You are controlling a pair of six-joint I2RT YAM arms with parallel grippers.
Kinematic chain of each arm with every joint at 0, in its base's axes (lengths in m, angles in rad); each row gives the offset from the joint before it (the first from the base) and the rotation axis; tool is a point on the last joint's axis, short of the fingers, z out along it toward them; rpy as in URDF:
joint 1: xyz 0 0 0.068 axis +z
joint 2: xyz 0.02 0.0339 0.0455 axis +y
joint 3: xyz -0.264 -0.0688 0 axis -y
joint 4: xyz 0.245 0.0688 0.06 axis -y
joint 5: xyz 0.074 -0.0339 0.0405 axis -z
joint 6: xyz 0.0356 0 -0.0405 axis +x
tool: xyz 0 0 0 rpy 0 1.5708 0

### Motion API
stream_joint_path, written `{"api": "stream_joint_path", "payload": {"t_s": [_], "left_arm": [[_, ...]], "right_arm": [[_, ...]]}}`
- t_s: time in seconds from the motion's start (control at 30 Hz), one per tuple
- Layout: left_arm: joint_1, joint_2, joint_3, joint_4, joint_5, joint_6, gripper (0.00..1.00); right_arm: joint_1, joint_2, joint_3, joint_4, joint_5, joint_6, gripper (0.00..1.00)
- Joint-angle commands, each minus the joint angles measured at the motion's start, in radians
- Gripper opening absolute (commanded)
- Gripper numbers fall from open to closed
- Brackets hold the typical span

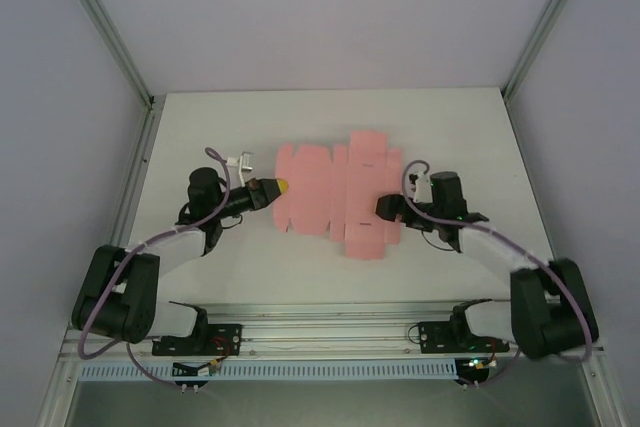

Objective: Assemble paper box

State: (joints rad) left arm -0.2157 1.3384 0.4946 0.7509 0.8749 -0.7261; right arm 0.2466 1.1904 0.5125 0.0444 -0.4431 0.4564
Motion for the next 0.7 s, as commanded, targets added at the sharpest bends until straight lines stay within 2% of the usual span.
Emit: {"api": "stream_joint_path", "payload": {"t_s": [0.0, 0.13, 0.27, 0.37, 0.43, 0.53, 0.67], "left_arm": [[-0.006, -0.057, 0.002, 0.062, 0.032, -0.023, 0.0], [-0.006, -0.125, 0.0, -0.032, 0.004, 0.025, 0.0], [-0.006, -0.191, -0.02, -0.047, -0.01, 0.033, 0.0], [-0.006, -0.233, -0.021, -0.105, -0.048, 0.053, 0.0], [-0.006, -0.256, -0.017, -0.161, -0.079, 0.079, 0.0], [-0.007, -0.281, -0.035, -0.163, -0.121, 0.069, 0.0], [-0.005, -0.298, -0.059, -0.154, -0.139, 0.065, 0.0]], "right_arm": [[-0.008, -0.147, -0.028, 0.036, -0.097, -0.053, 0.83], [-0.023, -0.34, -0.025, -0.043, -0.117, -0.058, 0.82], [-0.029, -0.464, -0.017, -0.076, -0.169, -0.061, 0.77], [-0.032, -0.482, -0.007, -0.053, -0.237, -0.045, 0.65], [-0.031, -0.47, 0.017, -0.052, -0.261, -0.035, 0.5], [-0.032, -0.455, 0.048, -0.058, -0.278, -0.049, 0.33], [-0.032, -0.43, 0.085, -0.085, -0.286, -0.086, 0.16]]}}
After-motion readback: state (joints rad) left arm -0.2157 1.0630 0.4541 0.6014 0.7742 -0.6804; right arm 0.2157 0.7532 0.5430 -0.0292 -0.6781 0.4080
